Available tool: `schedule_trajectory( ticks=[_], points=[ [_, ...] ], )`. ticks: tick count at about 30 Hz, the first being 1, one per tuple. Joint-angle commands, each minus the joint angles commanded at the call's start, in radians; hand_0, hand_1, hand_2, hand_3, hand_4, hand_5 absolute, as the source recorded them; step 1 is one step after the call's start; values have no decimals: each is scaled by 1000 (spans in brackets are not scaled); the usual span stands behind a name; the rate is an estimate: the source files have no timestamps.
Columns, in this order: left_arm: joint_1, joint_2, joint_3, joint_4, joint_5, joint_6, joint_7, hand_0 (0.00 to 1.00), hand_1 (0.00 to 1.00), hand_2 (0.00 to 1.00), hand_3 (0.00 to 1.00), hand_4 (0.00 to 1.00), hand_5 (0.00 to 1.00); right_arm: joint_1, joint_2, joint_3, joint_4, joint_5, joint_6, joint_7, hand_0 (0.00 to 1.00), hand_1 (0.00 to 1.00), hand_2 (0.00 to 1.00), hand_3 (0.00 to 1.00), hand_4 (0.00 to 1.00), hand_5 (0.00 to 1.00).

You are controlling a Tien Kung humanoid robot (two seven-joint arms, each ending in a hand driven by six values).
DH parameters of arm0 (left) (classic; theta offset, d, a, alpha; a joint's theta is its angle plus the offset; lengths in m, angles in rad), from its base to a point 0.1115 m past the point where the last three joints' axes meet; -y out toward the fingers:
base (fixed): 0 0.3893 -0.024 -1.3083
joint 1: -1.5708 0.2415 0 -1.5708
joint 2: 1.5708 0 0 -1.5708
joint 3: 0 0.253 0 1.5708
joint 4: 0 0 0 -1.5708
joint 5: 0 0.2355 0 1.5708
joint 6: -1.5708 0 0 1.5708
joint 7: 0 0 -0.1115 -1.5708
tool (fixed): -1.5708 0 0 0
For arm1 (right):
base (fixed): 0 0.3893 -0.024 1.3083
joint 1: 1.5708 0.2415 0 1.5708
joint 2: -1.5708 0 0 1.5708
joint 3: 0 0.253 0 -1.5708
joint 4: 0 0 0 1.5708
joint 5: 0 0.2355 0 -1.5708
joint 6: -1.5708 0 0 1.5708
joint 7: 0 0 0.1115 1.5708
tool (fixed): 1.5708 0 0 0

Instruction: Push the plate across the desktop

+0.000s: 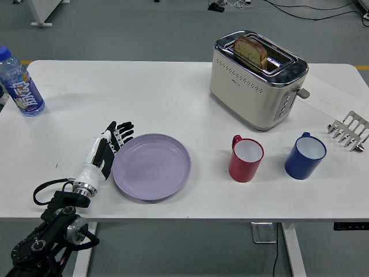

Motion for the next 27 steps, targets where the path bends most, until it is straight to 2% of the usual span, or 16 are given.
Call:
schedule_trajectory(
  ticks=[27],
  points=[
    [-17, 0, 34, 2, -5, -3, -1, 809, 834, 812, 718, 566, 998, 10, -3, 20, 0, -23, 1, -2, 705, 721, 787, 738, 334, 267]
  ],
)
